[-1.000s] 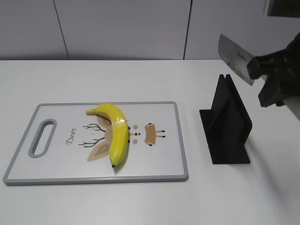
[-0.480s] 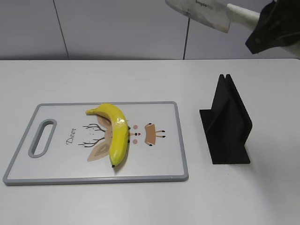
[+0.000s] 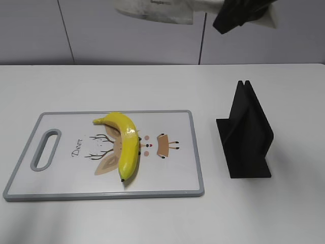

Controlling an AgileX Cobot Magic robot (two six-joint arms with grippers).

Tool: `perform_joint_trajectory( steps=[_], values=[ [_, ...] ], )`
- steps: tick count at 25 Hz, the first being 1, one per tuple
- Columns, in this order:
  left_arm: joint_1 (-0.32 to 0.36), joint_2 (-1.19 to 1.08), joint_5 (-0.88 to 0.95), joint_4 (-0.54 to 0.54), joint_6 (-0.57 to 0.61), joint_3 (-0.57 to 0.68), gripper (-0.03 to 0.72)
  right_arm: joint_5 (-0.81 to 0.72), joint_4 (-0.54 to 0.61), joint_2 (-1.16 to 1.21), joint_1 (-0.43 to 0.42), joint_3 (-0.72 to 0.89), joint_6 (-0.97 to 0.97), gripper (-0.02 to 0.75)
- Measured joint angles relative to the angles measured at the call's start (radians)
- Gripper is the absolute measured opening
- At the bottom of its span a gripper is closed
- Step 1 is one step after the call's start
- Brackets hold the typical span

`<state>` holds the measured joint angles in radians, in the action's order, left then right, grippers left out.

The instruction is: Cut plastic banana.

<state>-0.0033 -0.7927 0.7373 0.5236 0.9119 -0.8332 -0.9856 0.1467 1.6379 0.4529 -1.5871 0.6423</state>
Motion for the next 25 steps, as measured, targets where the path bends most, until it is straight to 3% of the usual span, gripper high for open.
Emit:
perform_joint_trajectory(
  steps=[5, 9, 12, 16, 19, 25],
  values=[
    [-0.013, -0.213, 0.12, 0.088, 0.301, -0.238, 0.531, -0.092, 0.126, 0.104, 0.0, -0.116, 0.208, 0.166],
    [-0.102, -0.37, 0.22, 0.14, 0.478, -0.406, 0.531, -0.103, 0.199, 0.157, 0.0, -0.139, 0.388, 0.166],
    [-0.198, -0.473, 0.265, 0.093, 0.519, -0.504, 0.529, -0.103, 0.266, 0.182, 0.0, -0.14, 0.521, 0.166],
    [-0.304, -0.586, 0.284, -0.031, 0.529, -0.546, 0.529, -0.103, 0.336, 0.211, 0.0, -0.141, 0.63, 0.166],
    [-0.341, -0.66, 0.291, -0.096, 0.532, -0.548, 0.528, -0.102, 0.351, 0.238, 0.0, -0.142, 0.648, 0.165],
    [-0.347, -0.786, 0.231, -0.157, 0.532, -0.548, 0.504, -0.101, 0.35, 0.266, 0.0, -0.142, 0.652, 0.165]
  ],
)
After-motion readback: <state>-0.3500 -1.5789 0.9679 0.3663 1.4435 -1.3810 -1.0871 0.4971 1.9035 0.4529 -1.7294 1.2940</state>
